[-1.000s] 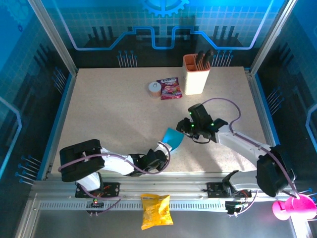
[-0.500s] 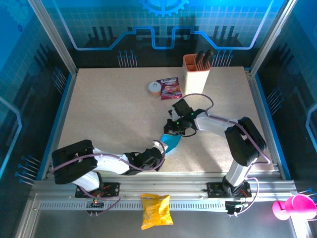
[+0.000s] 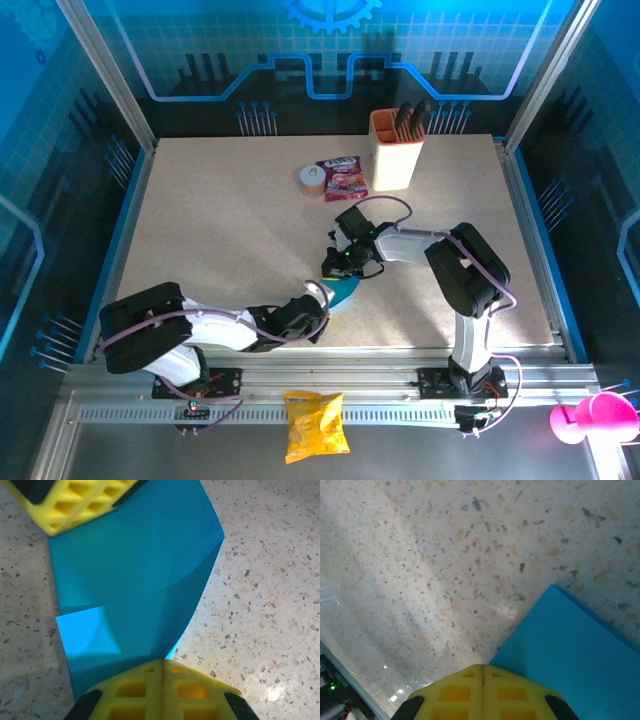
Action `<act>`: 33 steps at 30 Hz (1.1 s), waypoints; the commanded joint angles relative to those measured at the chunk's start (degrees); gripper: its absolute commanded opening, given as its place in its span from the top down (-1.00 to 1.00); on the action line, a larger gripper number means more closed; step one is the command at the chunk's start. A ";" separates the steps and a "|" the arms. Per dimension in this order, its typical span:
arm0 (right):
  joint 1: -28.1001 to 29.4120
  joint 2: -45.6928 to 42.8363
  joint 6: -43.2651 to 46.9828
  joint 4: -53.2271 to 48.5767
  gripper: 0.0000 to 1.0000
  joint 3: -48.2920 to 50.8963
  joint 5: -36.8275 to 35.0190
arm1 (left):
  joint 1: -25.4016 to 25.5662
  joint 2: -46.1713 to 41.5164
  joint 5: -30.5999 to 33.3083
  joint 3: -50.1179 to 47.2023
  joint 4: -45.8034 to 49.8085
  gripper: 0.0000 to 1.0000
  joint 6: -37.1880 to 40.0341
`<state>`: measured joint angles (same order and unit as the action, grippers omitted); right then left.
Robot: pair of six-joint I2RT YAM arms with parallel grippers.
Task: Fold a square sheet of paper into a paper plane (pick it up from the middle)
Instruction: Fold the wing for the fifth time at the center of the table.
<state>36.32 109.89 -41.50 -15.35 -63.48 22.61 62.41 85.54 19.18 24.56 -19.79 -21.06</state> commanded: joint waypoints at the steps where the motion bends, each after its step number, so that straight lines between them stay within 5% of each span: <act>1: 0.19 2.02 0.54 -0.73 0.97 -1.71 0.43 | -0.79 -1.74 -0.72 -1.17 0.32 1.00 -0.83; 33: -0.19 8.23 1.82 -4.07 1.00 -1.44 -1.85 | -8.51 -7.65 -4.01 -4.63 -0.10 1.00 -4.75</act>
<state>36.03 113.65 -40.84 -14.85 -66.22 24.86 54.48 80.20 15.59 20.82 -19.99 -24.36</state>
